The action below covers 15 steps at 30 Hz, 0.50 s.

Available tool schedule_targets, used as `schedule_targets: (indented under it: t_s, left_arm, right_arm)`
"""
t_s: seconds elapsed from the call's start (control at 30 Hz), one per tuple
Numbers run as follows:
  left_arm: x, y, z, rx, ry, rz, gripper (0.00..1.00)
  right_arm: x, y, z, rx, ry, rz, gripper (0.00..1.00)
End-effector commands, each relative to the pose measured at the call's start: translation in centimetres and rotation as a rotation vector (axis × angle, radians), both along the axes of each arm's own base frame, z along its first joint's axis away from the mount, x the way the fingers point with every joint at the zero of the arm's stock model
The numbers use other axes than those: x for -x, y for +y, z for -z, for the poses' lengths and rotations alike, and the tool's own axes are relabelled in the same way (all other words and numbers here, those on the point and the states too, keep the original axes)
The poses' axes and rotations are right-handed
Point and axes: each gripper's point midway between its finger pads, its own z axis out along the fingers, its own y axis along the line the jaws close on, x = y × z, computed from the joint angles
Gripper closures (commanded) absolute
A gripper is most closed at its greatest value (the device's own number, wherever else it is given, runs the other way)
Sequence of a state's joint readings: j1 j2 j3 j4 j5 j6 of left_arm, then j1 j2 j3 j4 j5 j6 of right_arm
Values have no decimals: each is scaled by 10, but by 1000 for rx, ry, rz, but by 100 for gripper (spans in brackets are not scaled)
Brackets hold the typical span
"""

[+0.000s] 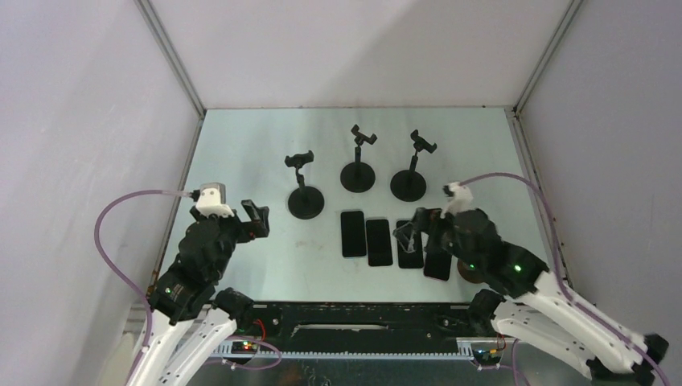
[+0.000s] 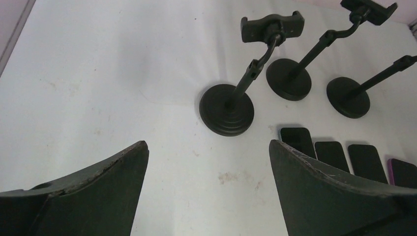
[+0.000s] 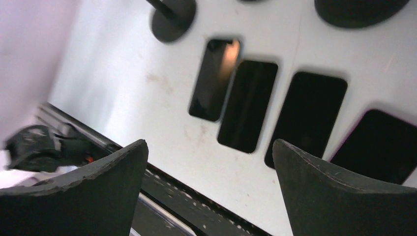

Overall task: Remove the phone from the phone stand
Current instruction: Reset both arms

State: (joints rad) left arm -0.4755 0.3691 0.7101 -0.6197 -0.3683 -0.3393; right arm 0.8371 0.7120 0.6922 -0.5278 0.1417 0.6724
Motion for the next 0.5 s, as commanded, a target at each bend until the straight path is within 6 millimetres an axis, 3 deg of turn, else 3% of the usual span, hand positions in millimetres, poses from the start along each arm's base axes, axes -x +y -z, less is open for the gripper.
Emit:
schedule_targets:
  t_s: [0.0, 0.27, 0.47]
  left_arm:
    - [2, 4, 3, -18, -7, -9, 0]
    - [1, 4, 8, -9, 8, -16, 0]
    - [1, 3, 7, -3, 1, -16, 0]
  right_arm:
    - [-8, -29, -44, -96, -207, 108, 1]
    - [-4, -89, -56, -103, -344, 304, 1]
    - [-1, -109, -52, -80, -357, 364, 1]
